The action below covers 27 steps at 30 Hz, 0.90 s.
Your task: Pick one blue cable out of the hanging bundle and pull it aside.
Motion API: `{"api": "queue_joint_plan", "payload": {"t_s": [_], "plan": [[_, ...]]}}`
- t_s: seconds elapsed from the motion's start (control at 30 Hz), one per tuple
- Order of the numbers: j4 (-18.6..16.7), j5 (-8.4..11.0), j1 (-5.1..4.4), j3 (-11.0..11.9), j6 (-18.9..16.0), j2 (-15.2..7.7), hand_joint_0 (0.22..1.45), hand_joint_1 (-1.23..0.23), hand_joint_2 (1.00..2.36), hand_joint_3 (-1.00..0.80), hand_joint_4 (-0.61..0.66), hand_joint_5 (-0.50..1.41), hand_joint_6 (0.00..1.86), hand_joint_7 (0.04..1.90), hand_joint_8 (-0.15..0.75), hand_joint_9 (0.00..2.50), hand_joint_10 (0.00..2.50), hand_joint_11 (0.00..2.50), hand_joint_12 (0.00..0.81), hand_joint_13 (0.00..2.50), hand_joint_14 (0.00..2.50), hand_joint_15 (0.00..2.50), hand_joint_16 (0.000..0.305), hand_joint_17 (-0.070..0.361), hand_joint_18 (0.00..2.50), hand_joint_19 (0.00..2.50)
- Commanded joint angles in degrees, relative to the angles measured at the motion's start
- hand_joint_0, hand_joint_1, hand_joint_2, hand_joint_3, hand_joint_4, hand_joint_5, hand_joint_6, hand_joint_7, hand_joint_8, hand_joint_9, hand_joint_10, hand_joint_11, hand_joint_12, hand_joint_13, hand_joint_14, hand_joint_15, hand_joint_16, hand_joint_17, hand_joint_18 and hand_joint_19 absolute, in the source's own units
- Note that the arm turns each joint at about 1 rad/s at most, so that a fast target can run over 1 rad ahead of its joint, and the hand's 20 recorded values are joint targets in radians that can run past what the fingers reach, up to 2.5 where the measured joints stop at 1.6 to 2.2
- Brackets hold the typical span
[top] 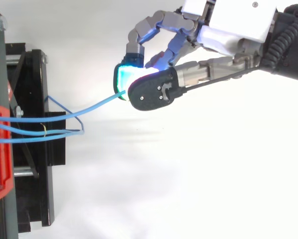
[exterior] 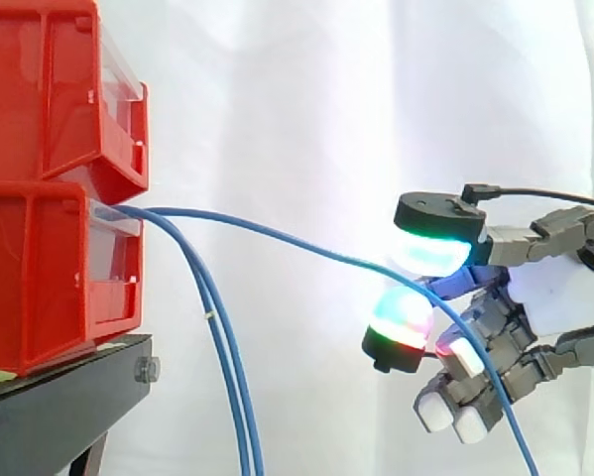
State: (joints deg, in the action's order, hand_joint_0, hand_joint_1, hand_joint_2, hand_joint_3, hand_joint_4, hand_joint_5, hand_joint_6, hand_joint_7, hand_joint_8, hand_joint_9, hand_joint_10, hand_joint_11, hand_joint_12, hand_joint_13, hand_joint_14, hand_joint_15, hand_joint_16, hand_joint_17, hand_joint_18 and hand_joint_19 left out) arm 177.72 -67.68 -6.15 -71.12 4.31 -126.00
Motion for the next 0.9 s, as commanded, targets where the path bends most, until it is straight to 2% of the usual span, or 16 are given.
{"api": "queue_joint_plan", "payload": {"t_s": [0.0,0.17,0.33,0.53,0.87], "plan": [[0.0,0.0,0.0,0.02,0.0,-0.04,0.48,-0.68,1.0,-0.5,0.06,-0.08,0.89,0.93,0.25,1.15,0.02,0.66,0.261,0.81,0.02,0.48,0.045,0.101,0.7,0.51],[0.0,0.09,0.0,0.02,0.0,0.05,0.5,-0.71,1.0,-0.48,0.06,-0.08,0.89,0.93,0.241,1.14,0.02,0.67,0.255,0.81,0.02,0.49,0.043,0.097,0.69,0.52],[0.0,0.0,0.0,0.02,0.0,-0.04,0.57,-0.74,1.01,-0.31,0.04,-0.08,0.9,0.97,0.224,1.14,0.02,0.68,0.231,0.8,0.02,0.49,0.039,0.088,0.68,0.53],[0.0,0.0,-0.09,0.02,0.0,0.05,0.57,-0.77,1.02,-0.21,-0.04,-0.07,0.91,0.96,0.219,1.15,0.02,0.67,0.226,0.8,0.02,0.48,0.039,0.087,0.69,0.53],[0.0,0.0,-0.09,0.02,0.0,-0.04,0.58,-0.83,1.01,-0.13,-0.08,-0.04,0.89,0.99,0.239,1.18,0.02,0.63,0.255,0.83,0.02,0.45,0.046,0.103,0.76,0.46]]}}
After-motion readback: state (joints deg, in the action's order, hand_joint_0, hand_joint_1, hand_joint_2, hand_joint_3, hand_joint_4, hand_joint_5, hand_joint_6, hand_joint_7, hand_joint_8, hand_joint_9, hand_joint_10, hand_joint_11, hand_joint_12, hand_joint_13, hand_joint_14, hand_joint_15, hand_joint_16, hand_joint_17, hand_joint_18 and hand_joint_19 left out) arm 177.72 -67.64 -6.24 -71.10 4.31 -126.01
